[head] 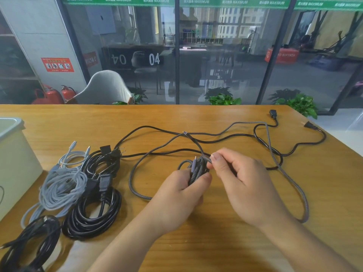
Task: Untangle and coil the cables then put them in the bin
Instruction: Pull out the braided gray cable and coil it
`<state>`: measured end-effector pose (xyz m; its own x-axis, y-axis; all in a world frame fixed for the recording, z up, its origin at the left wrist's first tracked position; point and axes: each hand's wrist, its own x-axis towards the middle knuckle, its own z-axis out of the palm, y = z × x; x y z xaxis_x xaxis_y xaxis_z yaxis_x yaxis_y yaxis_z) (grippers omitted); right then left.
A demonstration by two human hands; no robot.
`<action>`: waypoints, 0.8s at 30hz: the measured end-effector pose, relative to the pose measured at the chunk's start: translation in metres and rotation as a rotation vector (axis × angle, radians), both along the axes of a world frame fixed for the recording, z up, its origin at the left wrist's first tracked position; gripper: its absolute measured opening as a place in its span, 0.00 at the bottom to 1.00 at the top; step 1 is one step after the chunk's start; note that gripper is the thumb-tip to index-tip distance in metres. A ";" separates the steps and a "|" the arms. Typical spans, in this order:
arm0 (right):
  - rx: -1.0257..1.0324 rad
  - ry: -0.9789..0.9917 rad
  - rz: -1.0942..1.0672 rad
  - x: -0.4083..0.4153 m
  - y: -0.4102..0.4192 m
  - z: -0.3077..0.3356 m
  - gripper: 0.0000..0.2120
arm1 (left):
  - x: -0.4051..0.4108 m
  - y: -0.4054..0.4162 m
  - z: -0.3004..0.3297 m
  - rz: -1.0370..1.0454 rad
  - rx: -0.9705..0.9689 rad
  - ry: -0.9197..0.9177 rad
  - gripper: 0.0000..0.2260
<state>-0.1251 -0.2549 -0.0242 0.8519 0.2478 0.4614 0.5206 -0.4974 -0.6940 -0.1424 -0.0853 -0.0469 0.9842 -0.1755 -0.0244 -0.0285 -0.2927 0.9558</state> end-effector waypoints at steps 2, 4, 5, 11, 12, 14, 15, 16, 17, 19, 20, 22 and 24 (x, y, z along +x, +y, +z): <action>-0.008 0.010 0.037 -0.003 0.005 -0.001 0.15 | 0.001 -0.002 0.000 0.041 -0.049 0.005 0.18; -0.015 0.011 0.051 -0.006 0.009 -0.002 0.14 | -0.001 -0.003 0.002 0.062 -0.112 0.022 0.18; -0.019 0.005 0.047 -0.006 0.010 -0.002 0.13 | -0.002 -0.004 0.004 0.061 -0.149 0.037 0.17; -0.056 -0.041 -0.003 -0.010 0.012 0.000 0.11 | -0.006 -0.007 0.007 0.053 -0.242 0.049 0.17; -0.052 -0.041 -0.009 -0.010 0.012 0.001 0.11 | -0.005 -0.007 0.007 0.052 -0.247 0.052 0.17; -0.042 -0.036 -0.016 -0.011 0.011 0.003 0.11 | -0.005 -0.007 0.006 0.056 -0.286 0.066 0.17; -0.038 -0.029 -0.014 -0.012 0.011 0.004 0.11 | -0.005 -0.007 0.006 0.058 -0.310 0.069 0.17; -0.034 -0.017 -0.007 -0.013 0.011 0.005 0.11 | -0.005 -0.007 0.006 0.059 -0.329 0.067 0.17; -0.029 -0.001 0.002 -0.014 0.012 0.006 0.11 | -0.005 -0.007 0.007 0.057 -0.340 0.060 0.17; -0.013 0.034 0.023 -0.016 0.013 0.008 0.12 | -0.006 -0.007 0.008 0.047 -0.348 0.044 0.19; 0.001 0.051 0.033 -0.017 0.014 0.009 0.13 | -0.006 -0.006 0.009 0.044 -0.350 0.042 0.20; 0.018 0.066 0.049 -0.018 0.015 0.009 0.15 | -0.006 -0.005 0.010 0.049 -0.369 0.044 0.25; 0.019 0.074 0.073 -0.021 0.018 0.008 0.17 | -0.006 -0.004 0.012 0.060 -0.397 0.016 0.25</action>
<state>-0.1458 -0.2373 -0.0166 0.8638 0.3021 0.4033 0.5020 -0.4467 -0.7406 -0.1485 -0.0893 -0.0347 0.9930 -0.1169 0.0185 -0.0069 0.0989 0.9951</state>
